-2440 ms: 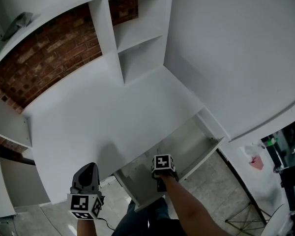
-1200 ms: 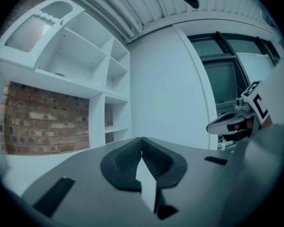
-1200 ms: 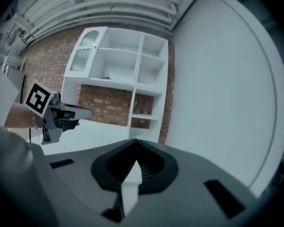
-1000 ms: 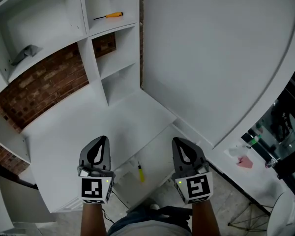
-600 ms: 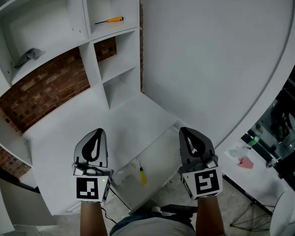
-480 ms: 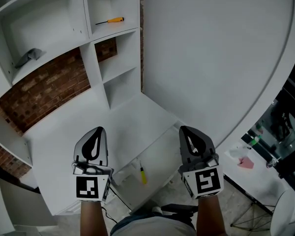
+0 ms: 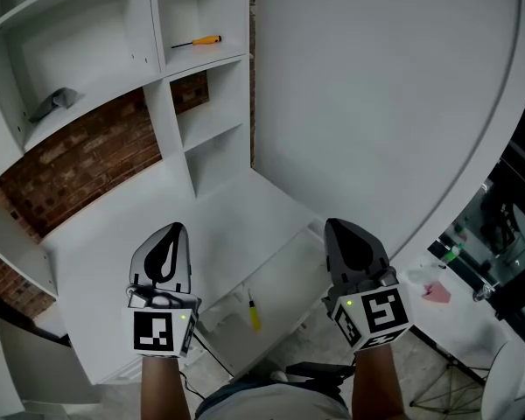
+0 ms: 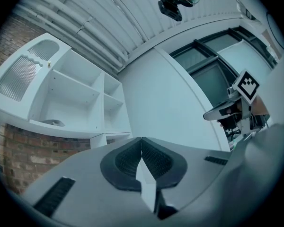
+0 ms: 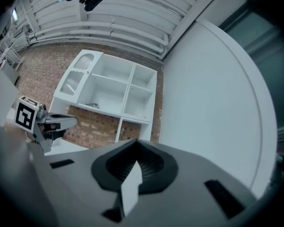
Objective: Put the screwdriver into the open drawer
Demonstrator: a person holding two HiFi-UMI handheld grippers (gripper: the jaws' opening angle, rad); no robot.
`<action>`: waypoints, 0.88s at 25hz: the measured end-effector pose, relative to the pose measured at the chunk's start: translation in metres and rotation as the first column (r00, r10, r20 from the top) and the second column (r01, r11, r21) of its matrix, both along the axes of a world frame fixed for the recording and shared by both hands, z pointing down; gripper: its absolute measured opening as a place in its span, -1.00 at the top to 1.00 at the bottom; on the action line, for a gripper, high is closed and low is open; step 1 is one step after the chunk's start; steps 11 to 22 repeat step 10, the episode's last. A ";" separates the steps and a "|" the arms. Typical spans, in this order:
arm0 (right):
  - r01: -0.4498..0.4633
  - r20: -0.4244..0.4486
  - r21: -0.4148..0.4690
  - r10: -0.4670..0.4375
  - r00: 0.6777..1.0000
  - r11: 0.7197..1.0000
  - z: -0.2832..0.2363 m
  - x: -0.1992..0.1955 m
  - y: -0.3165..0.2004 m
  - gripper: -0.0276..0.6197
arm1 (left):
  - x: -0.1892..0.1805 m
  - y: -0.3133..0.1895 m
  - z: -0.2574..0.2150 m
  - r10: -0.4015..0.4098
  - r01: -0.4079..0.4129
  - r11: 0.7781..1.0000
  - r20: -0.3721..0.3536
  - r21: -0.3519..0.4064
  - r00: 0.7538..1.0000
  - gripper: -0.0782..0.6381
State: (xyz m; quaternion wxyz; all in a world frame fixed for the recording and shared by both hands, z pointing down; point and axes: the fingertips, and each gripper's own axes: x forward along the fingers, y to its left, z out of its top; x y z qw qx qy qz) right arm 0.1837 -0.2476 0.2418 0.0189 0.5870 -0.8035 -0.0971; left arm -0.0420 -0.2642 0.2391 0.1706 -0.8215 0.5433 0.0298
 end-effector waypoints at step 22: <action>0.024 0.000 0.064 -0.024 1.000 0.998 -0.016 0.000 0.009 0.90 | -0.001 0.002 -0.007 0.012 -0.012 1.000 -0.052 -0.005 0.999 0.74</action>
